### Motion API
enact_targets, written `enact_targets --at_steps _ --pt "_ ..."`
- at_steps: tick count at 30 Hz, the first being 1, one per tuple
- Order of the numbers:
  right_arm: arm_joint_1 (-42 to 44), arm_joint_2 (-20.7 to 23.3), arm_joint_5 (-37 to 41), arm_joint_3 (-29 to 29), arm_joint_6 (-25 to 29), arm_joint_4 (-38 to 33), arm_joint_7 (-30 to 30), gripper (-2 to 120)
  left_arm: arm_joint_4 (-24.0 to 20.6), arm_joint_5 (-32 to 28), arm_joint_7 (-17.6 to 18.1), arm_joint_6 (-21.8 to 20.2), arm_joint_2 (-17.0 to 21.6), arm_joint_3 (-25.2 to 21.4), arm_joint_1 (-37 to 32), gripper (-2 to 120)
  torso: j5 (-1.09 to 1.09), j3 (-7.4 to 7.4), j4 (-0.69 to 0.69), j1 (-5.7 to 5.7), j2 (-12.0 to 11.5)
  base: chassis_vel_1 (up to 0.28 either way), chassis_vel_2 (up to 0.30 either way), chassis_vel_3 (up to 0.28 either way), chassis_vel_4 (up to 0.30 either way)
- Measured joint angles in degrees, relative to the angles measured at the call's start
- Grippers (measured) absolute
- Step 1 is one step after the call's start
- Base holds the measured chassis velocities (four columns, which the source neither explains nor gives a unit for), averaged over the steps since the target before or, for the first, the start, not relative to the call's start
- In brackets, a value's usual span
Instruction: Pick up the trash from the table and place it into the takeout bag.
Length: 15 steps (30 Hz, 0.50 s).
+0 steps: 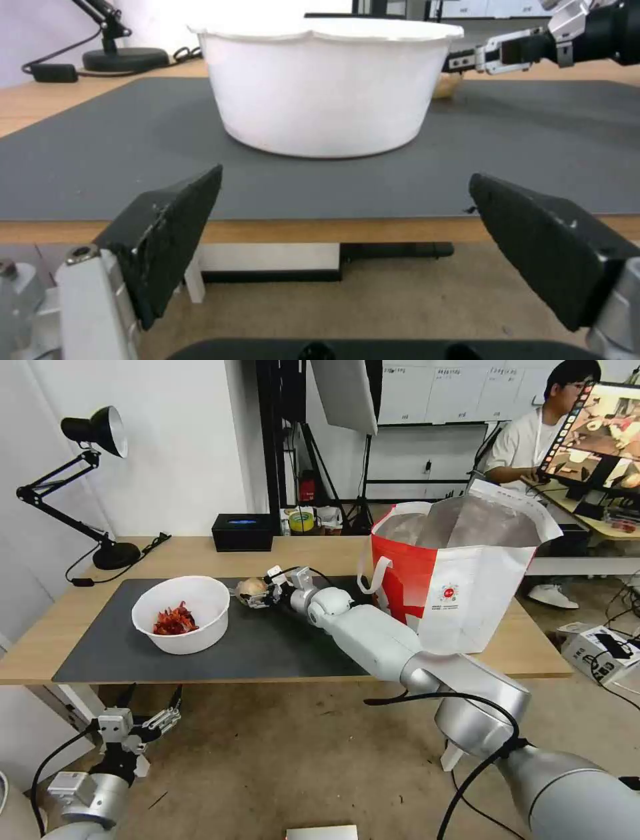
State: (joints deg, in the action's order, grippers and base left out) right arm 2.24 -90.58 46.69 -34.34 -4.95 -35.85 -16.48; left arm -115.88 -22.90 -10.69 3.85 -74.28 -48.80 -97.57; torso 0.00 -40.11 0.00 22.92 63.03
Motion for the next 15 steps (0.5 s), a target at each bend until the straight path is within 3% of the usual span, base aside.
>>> enact_targets --at_steps 15 --pt "1.2 0.1 0.1 0.4 -0.4 0.1 -0.5 39 0.5 0.0 -0.1 0.6 -0.2 0.7 0.2 100 0.00 0.00 0.00 0.00 0.0 0.000 0.000 0.000 0.000"
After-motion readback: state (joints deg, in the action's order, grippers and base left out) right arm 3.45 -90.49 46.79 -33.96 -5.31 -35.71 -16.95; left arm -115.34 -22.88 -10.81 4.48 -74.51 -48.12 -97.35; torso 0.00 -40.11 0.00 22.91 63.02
